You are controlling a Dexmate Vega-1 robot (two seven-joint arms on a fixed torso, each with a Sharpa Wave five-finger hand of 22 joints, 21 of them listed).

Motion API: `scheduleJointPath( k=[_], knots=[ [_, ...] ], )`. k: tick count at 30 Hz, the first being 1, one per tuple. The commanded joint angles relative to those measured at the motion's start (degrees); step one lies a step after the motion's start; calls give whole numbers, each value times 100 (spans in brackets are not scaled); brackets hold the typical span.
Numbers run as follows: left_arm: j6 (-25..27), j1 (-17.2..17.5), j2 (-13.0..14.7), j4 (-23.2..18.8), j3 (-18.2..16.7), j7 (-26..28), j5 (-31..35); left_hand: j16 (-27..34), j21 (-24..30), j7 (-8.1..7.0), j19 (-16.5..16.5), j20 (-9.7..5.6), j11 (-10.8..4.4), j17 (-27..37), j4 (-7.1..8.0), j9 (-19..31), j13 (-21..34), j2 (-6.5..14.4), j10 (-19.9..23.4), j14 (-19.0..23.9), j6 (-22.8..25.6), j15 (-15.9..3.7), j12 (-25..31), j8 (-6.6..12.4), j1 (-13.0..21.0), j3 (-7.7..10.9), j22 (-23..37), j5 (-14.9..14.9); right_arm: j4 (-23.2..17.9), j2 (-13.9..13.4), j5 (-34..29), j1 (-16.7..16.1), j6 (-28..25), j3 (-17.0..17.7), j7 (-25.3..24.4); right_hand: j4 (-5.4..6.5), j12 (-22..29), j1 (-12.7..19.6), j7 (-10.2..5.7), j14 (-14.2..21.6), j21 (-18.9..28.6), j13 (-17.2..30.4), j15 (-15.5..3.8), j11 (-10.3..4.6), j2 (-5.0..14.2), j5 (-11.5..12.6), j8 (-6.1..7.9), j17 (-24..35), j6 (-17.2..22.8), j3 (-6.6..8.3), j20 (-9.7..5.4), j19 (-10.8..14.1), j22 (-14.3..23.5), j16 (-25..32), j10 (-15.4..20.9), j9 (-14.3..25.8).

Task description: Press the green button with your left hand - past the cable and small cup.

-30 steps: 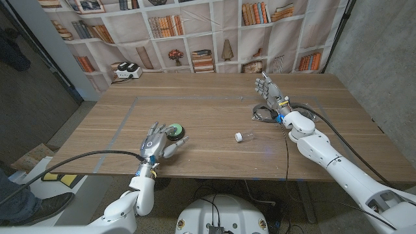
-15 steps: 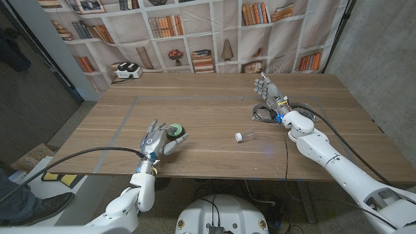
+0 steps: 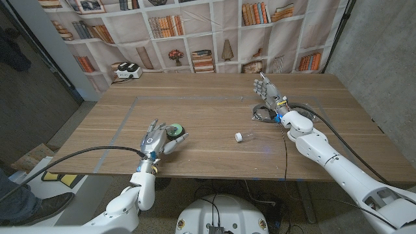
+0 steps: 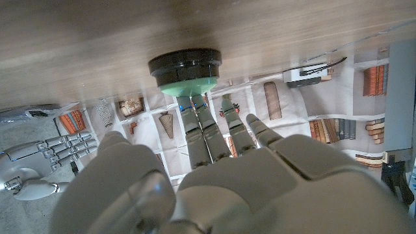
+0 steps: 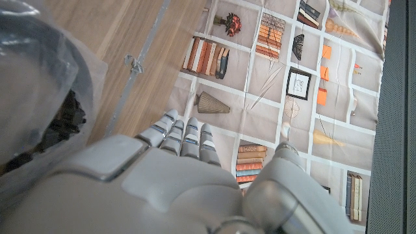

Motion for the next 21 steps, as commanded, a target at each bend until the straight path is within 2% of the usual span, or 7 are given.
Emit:
scheduleJointPath(
  k=[1, 4, 21],
  knots=[
    [-18, 119, 144, -205, -153, 26, -94, 27, 24, 263, 45, 8, 69, -3, 3, 31, 4, -10, 126, 63, 328, -468, 21, 38, 44, -45, 12, 22, -15, 15, -28, -6, 45, -11, -1, -48, -17, 6, 3, -22, -1, 9, 13, 11, 40, -1, -7, 13, 56, 13, -91, -29, 27, 0, 55, 34],
    [-148, 154, 188, -222, -223, 67, -165, 24, 31, 260, 66, 8, 73, -3, 3, 31, 4, -6, 143, 72, 330, -465, 19, 32, 50, -48, 12, 24, -6, 26, -40, -9, 72, -13, -9, -49, -17, 6, 2, -26, -1, 9, 14, 11, 40, -1, -6, 13, 60, 12, -90, -29, 27, -1, 56, 34],
    [-126, 183, 166, -295, -323, 242, 7, 41, 61, 271, 183, 28, 71, -2, 0, 32, 7, 31, 262, 248, 463, -450, 8, 27, 100, -65, 12, 29, 0, 33, -12, -86, 193, 37, -19, -56, -16, 4, -6, -28, -2, 9, 11, 19, 42, -2, -5, 12, 65, 7, -89, -34, 27, -3, 63, 34]
  ],
)
